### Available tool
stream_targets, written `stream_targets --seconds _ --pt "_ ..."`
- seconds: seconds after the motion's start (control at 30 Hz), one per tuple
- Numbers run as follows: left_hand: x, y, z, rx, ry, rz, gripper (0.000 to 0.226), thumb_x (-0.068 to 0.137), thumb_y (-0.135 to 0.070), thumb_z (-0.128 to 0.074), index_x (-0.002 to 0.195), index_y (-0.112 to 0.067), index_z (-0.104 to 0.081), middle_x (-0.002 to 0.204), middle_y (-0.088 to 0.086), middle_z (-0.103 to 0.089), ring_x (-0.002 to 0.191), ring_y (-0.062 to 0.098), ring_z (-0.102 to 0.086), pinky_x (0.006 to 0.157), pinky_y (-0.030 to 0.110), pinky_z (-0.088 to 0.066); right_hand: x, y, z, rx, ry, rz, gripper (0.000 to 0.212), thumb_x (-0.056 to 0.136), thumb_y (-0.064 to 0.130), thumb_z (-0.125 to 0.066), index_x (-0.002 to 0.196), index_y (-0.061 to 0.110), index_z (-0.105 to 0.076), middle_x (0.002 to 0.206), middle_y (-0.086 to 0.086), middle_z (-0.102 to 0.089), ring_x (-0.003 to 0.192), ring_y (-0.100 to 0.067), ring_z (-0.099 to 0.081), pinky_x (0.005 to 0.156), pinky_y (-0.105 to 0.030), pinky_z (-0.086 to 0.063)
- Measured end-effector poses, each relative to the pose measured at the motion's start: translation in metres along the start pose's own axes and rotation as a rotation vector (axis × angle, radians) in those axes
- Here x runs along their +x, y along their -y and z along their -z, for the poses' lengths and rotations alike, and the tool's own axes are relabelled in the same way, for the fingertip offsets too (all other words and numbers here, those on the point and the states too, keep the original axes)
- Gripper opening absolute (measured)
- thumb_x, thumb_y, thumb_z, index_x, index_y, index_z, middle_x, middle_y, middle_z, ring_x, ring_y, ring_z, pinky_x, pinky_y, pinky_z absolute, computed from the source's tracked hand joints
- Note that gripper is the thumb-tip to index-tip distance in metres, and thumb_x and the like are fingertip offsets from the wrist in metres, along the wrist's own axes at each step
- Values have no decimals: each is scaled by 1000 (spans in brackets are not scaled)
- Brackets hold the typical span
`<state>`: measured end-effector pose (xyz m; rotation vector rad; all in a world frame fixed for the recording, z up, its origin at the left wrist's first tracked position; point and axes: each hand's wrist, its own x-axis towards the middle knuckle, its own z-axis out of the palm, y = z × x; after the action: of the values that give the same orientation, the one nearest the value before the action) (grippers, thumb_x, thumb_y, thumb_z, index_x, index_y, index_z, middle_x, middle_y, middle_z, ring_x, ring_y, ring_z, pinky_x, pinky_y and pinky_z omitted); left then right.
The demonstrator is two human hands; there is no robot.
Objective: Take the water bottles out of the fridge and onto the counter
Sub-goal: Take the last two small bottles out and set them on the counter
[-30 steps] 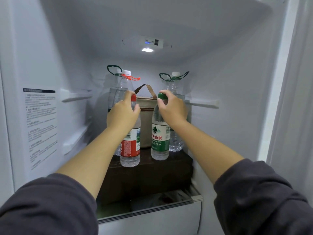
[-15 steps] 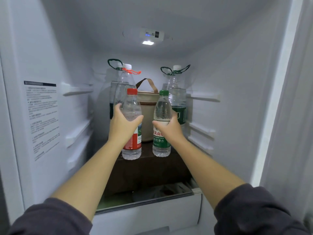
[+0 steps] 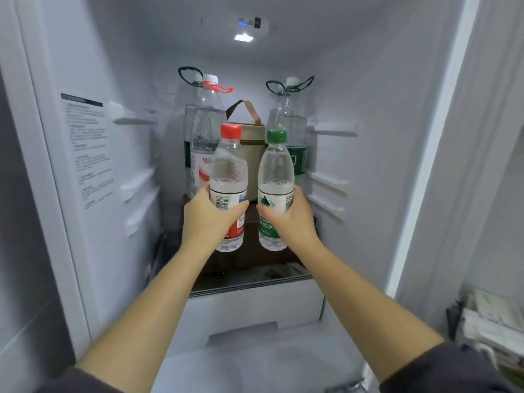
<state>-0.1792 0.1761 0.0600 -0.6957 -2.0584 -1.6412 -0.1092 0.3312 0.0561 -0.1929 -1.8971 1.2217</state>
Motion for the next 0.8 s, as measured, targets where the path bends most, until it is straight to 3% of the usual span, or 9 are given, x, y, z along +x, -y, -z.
stream_targets --seconds 0.13,0.23,0.3,0.47,0.8 --pt "-43 11 7 -43 39 67 51 61 -45 -83 103 -39 -55 83 -31 -59 75 -19 -59 60 3 -39 -47 -14 14 31 29 -73 52 71 28 -85 113 33 -53 101 18 -67 93 2 -64 79 -21 -53" --pt "-84 36 6 -57 70 144 49 61 -41 -85 99 -41 -55 79 -34 -59 77 -29 -53 57 2 -39 -85 -40 20 25 46 -138 54 72 23 -86 113 31 -53 102 16 -66 95 0 -64 76 -19 -52" --pt "-111 55 4 -67 86 195 46 61 -38 -86 93 -45 -54 77 -38 -60 78 -29 -53 52 1 -40 -109 -60 20 13 64 -179 53 72 20 -86 110 34 -52 103 17 -65 95 0 -64 76 -17 -51" --pt "-163 95 -6 -59 136 318 49 64 -31 -88 95 -43 -52 86 -31 -61 77 -18 -57 63 11 -43 -156 -102 13 -25 107 -273 50 73 20 -86 104 37 -51 100 17 -67 89 10 -63 68 -8 -50" --pt "-197 129 -16 -45 167 362 50 65 -29 -88 95 -44 -51 88 -43 -61 83 -21 -58 58 5 -44 -182 -145 0 -35 105 -360 52 74 18 -85 110 31 -50 97 13 -67 89 6 -64 67 -12 -52"
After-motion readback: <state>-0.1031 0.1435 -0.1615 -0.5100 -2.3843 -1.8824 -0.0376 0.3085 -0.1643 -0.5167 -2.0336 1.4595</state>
